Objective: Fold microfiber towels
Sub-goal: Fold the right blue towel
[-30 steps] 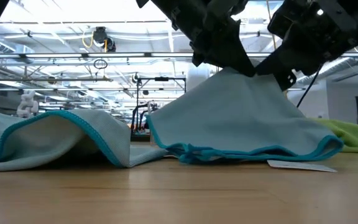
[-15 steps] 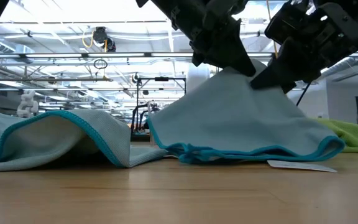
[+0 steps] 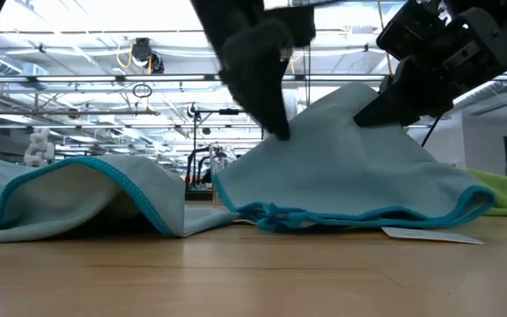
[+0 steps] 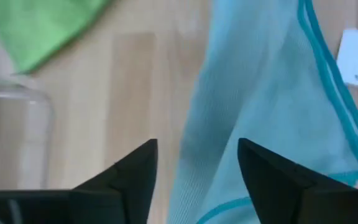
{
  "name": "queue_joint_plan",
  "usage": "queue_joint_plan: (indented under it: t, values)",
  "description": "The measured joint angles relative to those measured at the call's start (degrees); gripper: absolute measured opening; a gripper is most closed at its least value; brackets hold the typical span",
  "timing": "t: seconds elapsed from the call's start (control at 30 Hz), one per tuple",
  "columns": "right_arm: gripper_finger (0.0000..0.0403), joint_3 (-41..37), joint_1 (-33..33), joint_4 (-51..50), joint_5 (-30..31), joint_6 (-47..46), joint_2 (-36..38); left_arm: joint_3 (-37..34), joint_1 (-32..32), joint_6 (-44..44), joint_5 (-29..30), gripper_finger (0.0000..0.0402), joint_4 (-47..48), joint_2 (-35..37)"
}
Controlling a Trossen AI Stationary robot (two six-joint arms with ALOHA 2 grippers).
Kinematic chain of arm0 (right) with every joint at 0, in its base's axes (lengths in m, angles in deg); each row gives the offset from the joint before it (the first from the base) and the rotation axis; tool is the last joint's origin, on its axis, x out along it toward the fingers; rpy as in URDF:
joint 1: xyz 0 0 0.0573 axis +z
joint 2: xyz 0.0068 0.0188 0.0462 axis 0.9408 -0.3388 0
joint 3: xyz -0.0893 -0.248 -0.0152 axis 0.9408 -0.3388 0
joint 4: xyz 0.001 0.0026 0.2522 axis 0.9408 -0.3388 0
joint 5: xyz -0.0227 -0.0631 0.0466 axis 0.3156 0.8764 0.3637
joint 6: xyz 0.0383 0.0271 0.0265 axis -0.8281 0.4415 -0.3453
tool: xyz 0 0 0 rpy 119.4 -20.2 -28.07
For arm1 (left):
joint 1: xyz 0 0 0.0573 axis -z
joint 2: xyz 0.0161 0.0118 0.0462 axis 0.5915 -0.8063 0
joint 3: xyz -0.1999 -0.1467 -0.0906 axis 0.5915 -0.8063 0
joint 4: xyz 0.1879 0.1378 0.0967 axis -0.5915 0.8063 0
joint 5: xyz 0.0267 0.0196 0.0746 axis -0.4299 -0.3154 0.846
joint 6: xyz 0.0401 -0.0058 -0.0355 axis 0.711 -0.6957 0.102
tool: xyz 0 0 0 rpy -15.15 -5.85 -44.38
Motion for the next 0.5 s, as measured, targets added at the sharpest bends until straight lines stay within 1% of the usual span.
queue_joint_plan:
  t: [0.1,0.23,0.33,0.4,0.5]
  values:
    - [0.0004,-0.04,0.0,0.28,0.02,1.42,0.38,-3.26,-0.23,1.46,-2.41,0.0238,0.08,-0.4]
    - [0.0004,-0.06,0.0,0.44,0.06,3.24,1.0,-8.46,-0.61,1.37,-3.14,0.0232,-3.37,-0.4]
    - [0.0005,-0.07,0.0,0.09,0.07,4.34,1.39,-10.65,-0.82,1.41,-3.19,0.0212,-4.56,-0.47]
    - [0.0005,-0.01,0.0,0.65,0.09,4.98,1.52,-12.17,-0.75,1.4,-3.21,0.0194,-6.45,-0.47]
    - [0.0005,-0.06,0.08,0.24,0.07,5.47,2.04,-13.41,-0.6,1.1,-3.4,0.0164,-6.42,-0.47]
